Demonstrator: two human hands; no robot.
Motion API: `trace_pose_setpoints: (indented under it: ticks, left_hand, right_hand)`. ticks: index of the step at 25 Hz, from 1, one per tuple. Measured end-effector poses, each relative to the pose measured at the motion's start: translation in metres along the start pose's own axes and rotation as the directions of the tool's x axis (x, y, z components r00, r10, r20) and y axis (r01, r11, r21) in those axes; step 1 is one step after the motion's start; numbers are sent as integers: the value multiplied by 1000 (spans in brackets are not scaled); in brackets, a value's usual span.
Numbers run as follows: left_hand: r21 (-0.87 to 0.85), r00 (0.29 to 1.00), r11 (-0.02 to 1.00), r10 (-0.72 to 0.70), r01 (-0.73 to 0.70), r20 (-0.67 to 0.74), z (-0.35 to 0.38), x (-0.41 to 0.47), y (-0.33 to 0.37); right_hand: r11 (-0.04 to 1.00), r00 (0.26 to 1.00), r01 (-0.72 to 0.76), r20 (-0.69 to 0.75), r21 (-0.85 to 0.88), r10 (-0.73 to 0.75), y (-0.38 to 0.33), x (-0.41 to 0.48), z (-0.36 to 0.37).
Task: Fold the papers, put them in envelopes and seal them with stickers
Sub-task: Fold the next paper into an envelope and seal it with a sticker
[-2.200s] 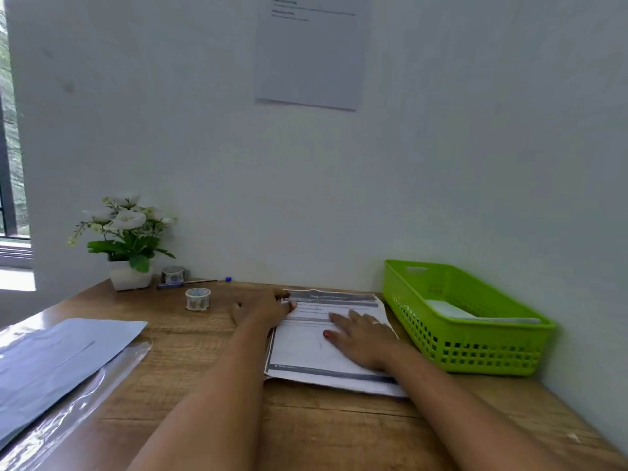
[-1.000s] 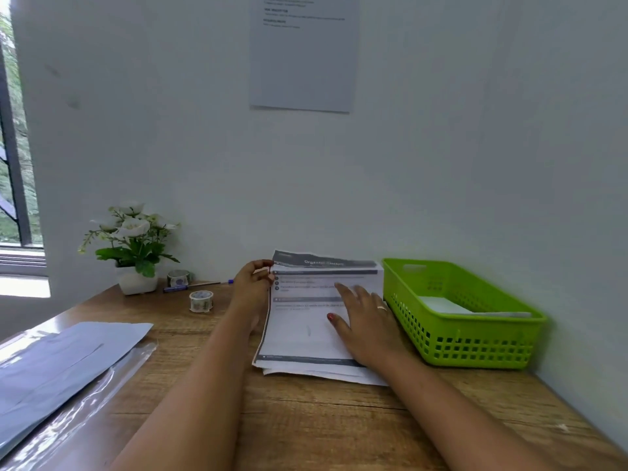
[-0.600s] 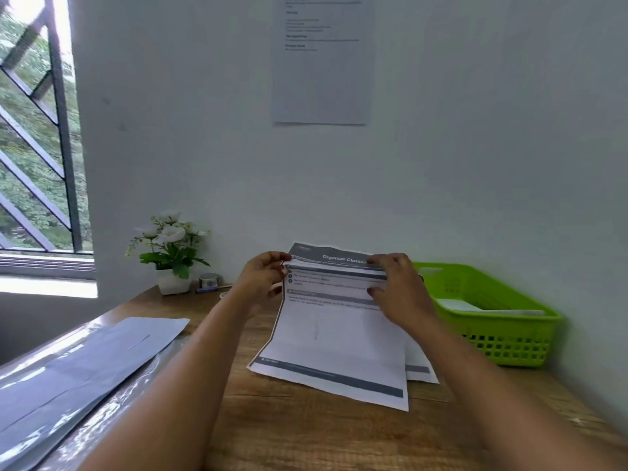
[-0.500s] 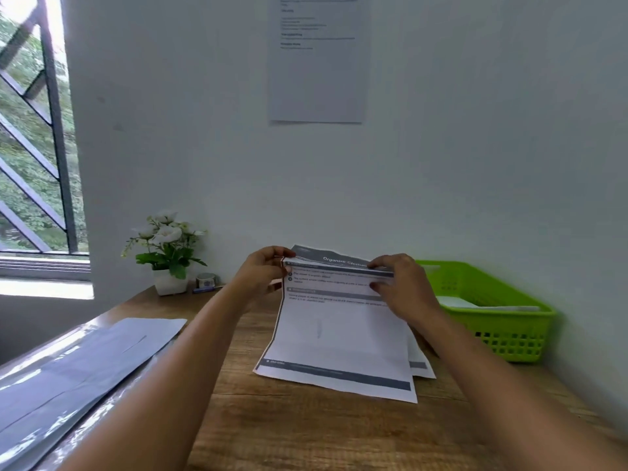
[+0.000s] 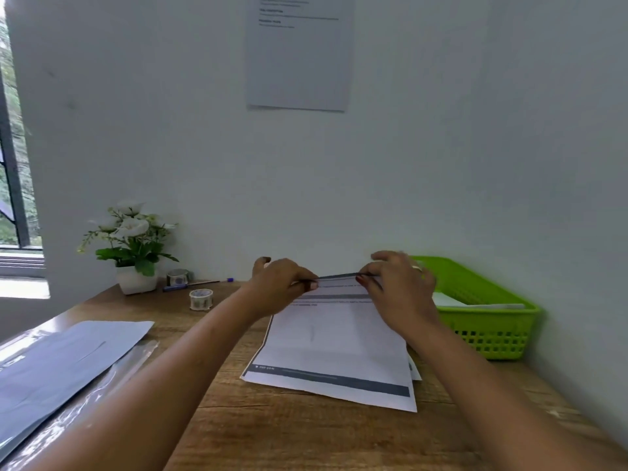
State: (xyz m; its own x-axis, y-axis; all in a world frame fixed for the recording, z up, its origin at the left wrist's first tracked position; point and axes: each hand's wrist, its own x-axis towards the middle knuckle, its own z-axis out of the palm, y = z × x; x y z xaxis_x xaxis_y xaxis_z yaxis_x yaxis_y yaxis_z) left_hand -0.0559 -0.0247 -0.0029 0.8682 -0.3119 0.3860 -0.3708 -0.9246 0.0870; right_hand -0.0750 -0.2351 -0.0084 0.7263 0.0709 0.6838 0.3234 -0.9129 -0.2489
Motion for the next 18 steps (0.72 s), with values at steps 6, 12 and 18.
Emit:
trace_pose_setpoints:
  ticks: [6,12,18]
  left_hand:
    - [163,977,971,190,-172,-100,-14,-10,15]
    - [-148,992,985,78,-92,-101,-22,-17,-2]
    - [-611,983,788,-158,68,-94,-20,-26,-34]
  right_hand:
    - [962,981,186,96,-202,-170,-15,-11,-8]
    - [999,964,8,265,-48,5,16,4,-33]
    - [890,968,-93,248,446,-23,39,8,-27]
